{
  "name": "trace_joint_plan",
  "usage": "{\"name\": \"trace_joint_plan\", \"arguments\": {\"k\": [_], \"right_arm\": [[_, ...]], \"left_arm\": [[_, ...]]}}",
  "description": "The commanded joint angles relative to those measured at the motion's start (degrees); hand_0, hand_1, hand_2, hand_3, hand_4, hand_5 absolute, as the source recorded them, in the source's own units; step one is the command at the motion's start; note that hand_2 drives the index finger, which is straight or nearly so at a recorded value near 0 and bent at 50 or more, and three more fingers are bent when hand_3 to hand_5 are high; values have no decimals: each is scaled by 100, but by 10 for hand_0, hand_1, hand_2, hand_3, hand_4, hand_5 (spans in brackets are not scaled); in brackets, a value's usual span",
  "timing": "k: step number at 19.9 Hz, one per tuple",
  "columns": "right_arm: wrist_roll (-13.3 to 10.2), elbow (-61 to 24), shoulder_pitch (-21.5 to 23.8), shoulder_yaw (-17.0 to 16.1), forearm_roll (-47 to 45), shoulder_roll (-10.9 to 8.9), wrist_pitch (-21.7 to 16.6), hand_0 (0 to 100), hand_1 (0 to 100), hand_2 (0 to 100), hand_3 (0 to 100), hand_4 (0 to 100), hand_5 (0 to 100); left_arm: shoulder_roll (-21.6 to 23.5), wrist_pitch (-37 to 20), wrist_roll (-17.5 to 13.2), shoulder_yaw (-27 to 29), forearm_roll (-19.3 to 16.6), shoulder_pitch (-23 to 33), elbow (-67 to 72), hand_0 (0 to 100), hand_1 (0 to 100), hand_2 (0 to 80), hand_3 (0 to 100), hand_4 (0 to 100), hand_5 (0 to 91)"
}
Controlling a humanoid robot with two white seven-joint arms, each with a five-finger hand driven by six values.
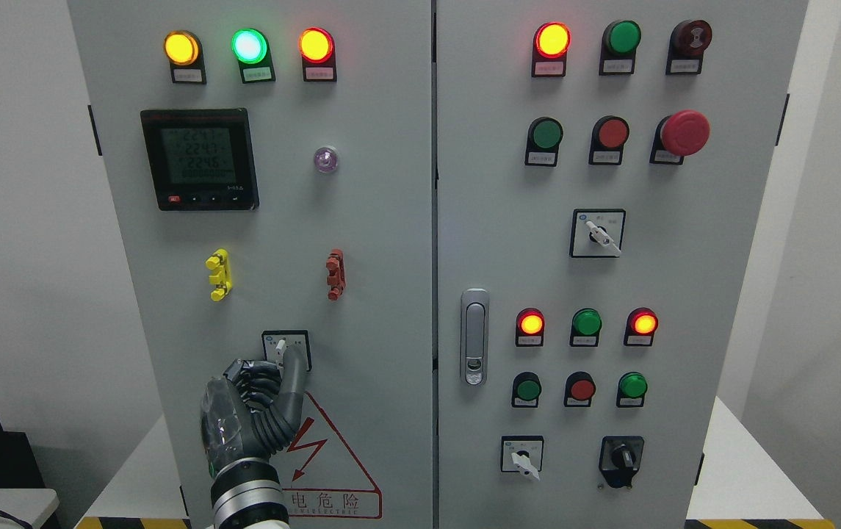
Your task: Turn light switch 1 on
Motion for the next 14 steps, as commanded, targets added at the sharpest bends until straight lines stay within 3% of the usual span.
{"name": "trace_joint_plan", "arguments": {"k": [1,8,14], "right_arm": [[-1,0,-1,0,-97,0,-5,120,389,0,0,0,0],[-1,0,-1,0,-106,0,-5,120,389,0,0,0,0],[-1,0,-1,0,-106,0,-5,120,389,0,0,0,0]], "left_arm": [[3,12,3,-41,-18,0,-5,309,440,601,797,839,781],[-6,3,3,-32,-18,-35,-5,330,426,601,797,840,781],[3,12,3,-32,-9,-35,-5,404,404,600,796,840,782]]}}
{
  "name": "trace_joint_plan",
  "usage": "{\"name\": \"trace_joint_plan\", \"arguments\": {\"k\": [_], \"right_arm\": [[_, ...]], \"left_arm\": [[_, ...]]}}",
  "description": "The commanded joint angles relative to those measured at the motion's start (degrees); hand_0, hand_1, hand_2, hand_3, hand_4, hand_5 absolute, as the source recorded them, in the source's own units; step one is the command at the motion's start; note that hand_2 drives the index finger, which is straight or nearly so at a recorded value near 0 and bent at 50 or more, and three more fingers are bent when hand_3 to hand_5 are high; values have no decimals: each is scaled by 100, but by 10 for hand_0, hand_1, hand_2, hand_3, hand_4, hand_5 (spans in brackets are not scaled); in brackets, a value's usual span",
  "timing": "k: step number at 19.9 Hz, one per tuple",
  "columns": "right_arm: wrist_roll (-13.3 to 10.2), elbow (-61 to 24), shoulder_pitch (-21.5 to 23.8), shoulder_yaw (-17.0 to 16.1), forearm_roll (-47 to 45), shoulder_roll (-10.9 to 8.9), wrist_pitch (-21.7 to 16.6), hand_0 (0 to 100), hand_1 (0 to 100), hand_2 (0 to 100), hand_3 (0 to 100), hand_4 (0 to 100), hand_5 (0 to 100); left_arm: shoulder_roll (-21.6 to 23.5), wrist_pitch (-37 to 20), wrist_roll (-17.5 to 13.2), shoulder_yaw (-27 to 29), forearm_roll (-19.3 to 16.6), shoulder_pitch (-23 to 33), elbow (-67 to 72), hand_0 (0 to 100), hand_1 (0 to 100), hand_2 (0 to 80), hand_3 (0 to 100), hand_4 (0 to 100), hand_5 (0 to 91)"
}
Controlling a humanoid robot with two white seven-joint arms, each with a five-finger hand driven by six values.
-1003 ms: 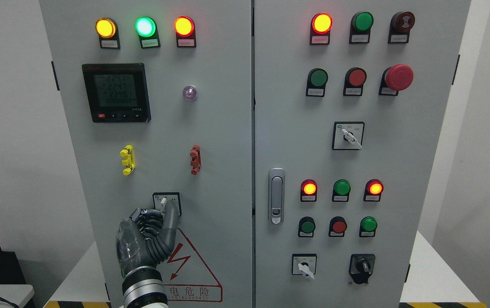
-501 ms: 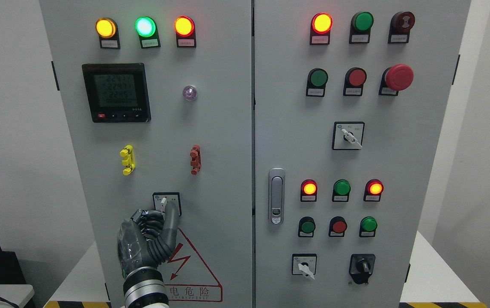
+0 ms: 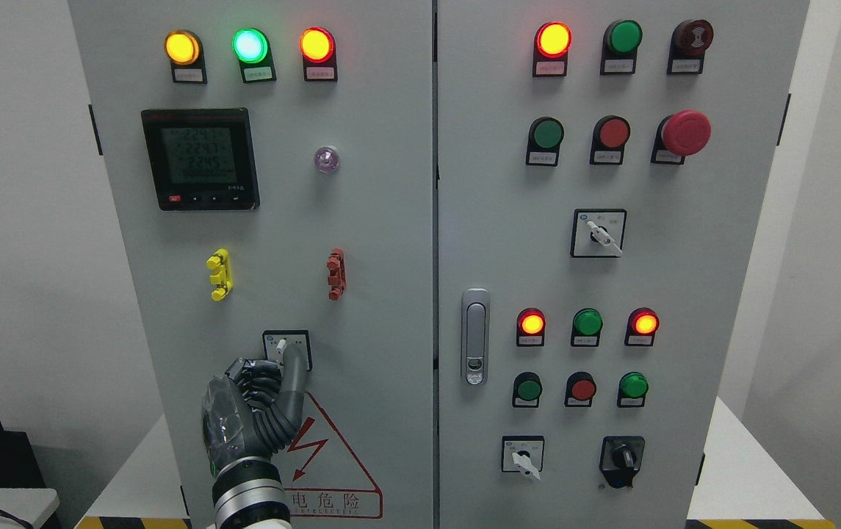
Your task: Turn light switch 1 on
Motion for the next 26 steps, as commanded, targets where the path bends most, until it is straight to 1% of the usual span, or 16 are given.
{"name": "trace_joint_plan", "arguments": {"k": [1,8,15,18,19,20,26], "right_arm": [[-1,0,-1,0,-97,0,-5,120,389,0,0,0,0],[-1,0,-1,0,-97,0,-5,120,389,0,0,0,0],[-1,0,-1,0,-97,0,-5,120,389,0,0,0,0],[-1,0,-1,0,-97,0,-5,120,389,0,0,0,0],[-1,0,-1,0,-97,0,-5,120,389,0,0,0,0],[-1,0,-1,0,-105,0,-5,120,389,0,0,0,0],[-1,0,-1,0,-97,0,-5,120,389,0,0,0,0]], "left_arm": [[-7,0,7,-17,3,-10,-3,427,397,599,796,841,783],[-7,0,7,-17,3,-10,-3,513,386,596,793,841,784],[-7,0,7,-17,3,-10,-3,540,363,594,793,842,785],[2,0,7,-17,3,-10,-3,564,320,595,792,842,786],[-7,0,7,-17,3,-10,-3,594,282,596,793,842,786],[2,0,7,-17,3,-10,-3,616,267,596,794,842,786],[2,0,7,-17,12,-10,-3,667,210,596,797,846,786]]}}
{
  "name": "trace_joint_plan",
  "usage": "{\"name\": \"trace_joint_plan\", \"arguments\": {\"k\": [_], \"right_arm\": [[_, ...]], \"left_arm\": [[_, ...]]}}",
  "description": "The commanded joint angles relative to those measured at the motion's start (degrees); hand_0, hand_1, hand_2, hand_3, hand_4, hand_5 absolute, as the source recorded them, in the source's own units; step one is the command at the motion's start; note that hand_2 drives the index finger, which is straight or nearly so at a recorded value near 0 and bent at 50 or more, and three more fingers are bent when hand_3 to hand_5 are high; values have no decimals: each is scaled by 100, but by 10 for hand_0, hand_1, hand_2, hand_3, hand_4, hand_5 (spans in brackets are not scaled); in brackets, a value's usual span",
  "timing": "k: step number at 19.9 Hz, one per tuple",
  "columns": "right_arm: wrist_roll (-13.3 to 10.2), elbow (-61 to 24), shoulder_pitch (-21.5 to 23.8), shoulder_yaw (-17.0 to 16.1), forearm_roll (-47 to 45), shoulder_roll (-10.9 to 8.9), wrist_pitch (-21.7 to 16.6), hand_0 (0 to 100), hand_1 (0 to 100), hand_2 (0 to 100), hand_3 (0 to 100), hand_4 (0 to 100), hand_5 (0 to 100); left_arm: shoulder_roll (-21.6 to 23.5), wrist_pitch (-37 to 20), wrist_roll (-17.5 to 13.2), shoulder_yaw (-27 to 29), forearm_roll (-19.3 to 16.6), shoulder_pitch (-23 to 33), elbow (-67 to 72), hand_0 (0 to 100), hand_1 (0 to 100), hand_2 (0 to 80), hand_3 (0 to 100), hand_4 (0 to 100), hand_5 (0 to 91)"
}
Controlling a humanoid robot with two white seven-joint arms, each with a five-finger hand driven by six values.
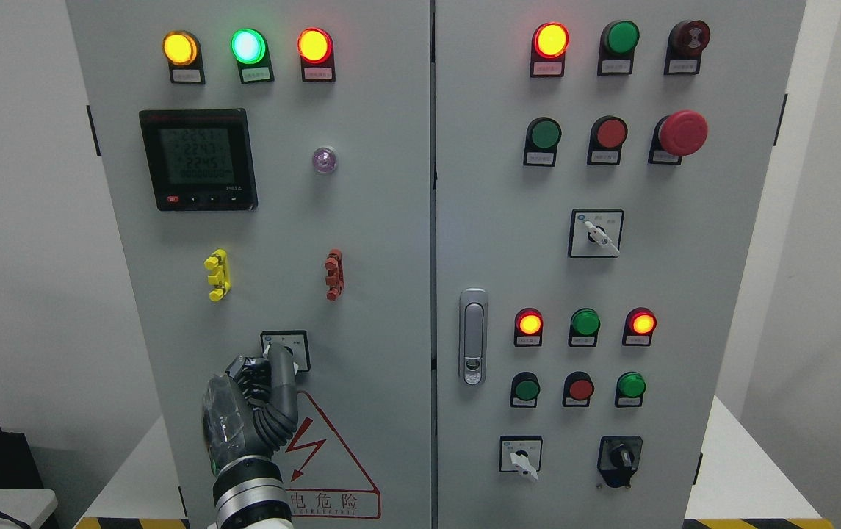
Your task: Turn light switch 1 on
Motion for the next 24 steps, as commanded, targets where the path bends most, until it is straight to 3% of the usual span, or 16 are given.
{"name": "trace_joint_plan", "arguments": {"k": [1,10,13,17,24], "right_arm": [[-1,0,-1,0,-97,0,-5,120,389,0,0,0,0],[-1,0,-1,0,-105,0,-5,120,389,0,0,0,0],[-1,0,-1,0,-97,0,-5,120,389,0,0,0,0],[-1,0,-1,0,-97,0,-5,120,389,0,0,0,0],[-1,0,-1,0,-97,0,-5,120,389,0,0,0,0]], "left_arm": [[-4,-5,-23,1,17,0,1,678,197,596,797,846,786],[-4,-5,-23,10,17,9,1,546,168,593,799,843,780],[-4,-5,-23,10,17,26,1,315,200,592,798,841,775],[-4,-14,-23,10,17,27,-16,178,249,591,797,840,773],[-22,-22,-23,10,17,97,-42,127,269,594,797,840,772]]}}
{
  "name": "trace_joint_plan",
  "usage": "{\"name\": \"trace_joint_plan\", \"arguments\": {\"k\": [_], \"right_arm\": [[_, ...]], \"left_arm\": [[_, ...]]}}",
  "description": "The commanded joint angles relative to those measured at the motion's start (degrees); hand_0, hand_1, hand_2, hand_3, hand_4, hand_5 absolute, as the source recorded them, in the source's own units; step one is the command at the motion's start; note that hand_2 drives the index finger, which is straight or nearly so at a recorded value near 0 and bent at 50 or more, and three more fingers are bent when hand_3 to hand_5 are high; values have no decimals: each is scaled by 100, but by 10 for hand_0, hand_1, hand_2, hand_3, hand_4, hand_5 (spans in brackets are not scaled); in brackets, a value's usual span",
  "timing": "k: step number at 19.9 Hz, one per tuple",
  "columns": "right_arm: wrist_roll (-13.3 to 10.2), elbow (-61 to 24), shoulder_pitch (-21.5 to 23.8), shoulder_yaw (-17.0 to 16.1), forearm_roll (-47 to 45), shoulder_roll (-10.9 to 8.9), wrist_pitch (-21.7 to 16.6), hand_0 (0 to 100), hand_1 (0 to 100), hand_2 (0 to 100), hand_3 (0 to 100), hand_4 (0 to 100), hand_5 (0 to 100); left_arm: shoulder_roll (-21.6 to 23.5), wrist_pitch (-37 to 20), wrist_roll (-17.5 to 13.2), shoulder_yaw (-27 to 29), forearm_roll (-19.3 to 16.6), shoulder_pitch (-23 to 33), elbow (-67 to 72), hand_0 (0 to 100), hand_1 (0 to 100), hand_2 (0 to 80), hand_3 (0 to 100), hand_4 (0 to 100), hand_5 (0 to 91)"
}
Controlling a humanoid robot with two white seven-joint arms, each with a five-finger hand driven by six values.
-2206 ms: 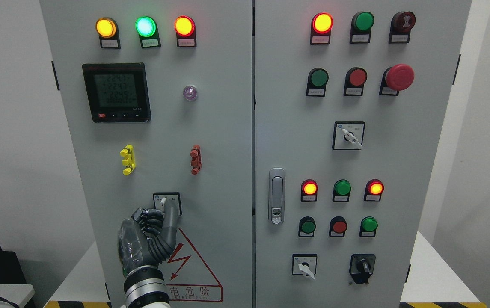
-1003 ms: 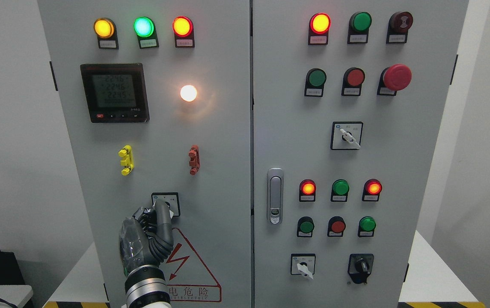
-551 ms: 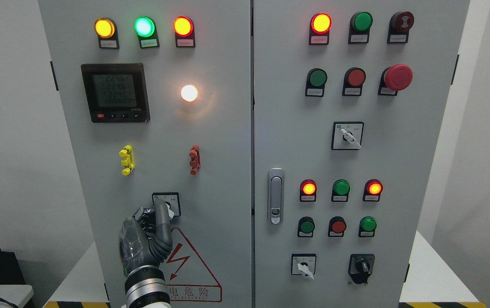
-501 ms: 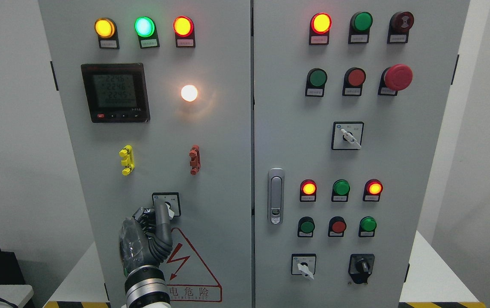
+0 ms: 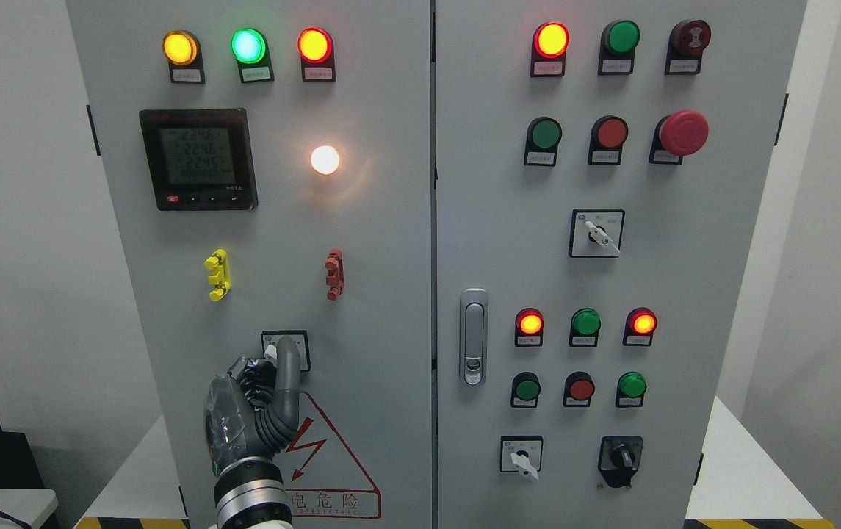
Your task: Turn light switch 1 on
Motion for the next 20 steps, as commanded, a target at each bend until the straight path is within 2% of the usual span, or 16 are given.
{"name": "trace_joint_plan", "arguments": {"k": [1,15,17,20], "right_arm": [[-1,0,1,0,-97,0,-5,120,389,0,0,0,0],[-1,0,1,0,-97,0,-5,120,389,0,0,0,0],[-1,0,10,0,-105,0,-5,120,389,0,0,0,0],[-1,0,1,0,-105,0,-5,120,389,0,0,0,0]], "left_arm": [[-14,-18,0,1,0,76,-27,124,270,597,798,841,772],[-5,-237,-9,71,0,454,-265,97,299,624,825,852,773],[-5,-351,0,71,-8,498,-282,88,304,628,829,857,774],[13,-728,0,97,-9,857,-458,85,315,634,839,861,784]]}}
